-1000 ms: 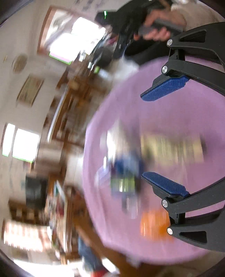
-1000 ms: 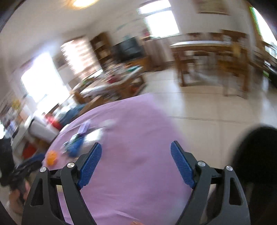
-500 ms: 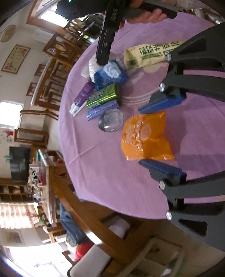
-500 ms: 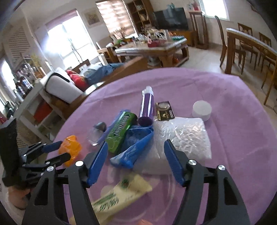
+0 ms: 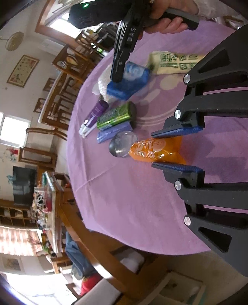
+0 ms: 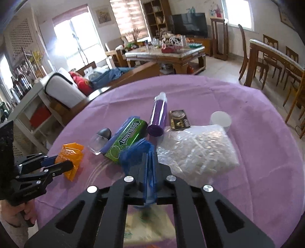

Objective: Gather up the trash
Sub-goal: 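Grasp the orange bag with the left tool while the right tool grasps the blue wrapper, then carry the orange bag and blue wrapper over the bin and release both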

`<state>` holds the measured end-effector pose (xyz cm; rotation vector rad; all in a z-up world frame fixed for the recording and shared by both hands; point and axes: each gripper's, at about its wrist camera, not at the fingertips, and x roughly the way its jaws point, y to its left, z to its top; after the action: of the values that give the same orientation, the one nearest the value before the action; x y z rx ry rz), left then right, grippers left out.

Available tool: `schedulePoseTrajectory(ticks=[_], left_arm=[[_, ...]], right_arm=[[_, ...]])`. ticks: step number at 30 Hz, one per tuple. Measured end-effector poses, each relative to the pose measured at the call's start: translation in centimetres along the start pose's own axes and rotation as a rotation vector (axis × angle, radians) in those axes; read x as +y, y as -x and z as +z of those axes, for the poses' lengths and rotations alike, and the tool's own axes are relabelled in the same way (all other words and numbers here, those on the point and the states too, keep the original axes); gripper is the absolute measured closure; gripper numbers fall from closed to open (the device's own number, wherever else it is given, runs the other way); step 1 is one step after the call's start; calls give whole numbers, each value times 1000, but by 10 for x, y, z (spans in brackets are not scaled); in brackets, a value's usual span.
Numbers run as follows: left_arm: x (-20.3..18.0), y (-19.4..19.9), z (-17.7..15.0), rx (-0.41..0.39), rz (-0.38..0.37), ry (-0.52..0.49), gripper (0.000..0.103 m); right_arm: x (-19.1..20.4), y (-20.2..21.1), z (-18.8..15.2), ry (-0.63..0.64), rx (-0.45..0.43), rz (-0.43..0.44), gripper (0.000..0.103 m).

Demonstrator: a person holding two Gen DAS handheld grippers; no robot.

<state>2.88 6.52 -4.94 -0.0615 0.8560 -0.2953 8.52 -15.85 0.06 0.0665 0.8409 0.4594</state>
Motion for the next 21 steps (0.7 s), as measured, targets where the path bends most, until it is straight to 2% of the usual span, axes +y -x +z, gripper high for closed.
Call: schedulePoseTrajectory(ticks=[6, 9, 15, 21], left_arm=[[-19, 24, 7, -76, -56, -26, 78], [-39, 32, 14, -100, -118, -47, 79], [-101, 33, 32, -114, -274, -110, 79], [-185, 17, 43, -91, -466, -178, 79]], right_arm=[[-26, 60, -9, -78, -139, 15, 99], [-46, 98, -20, -114, -218, -8, 99], [-90, 178, -57, -186, -375, -148, 99], [-141, 240, -101, -288, -456, -292, 99]])
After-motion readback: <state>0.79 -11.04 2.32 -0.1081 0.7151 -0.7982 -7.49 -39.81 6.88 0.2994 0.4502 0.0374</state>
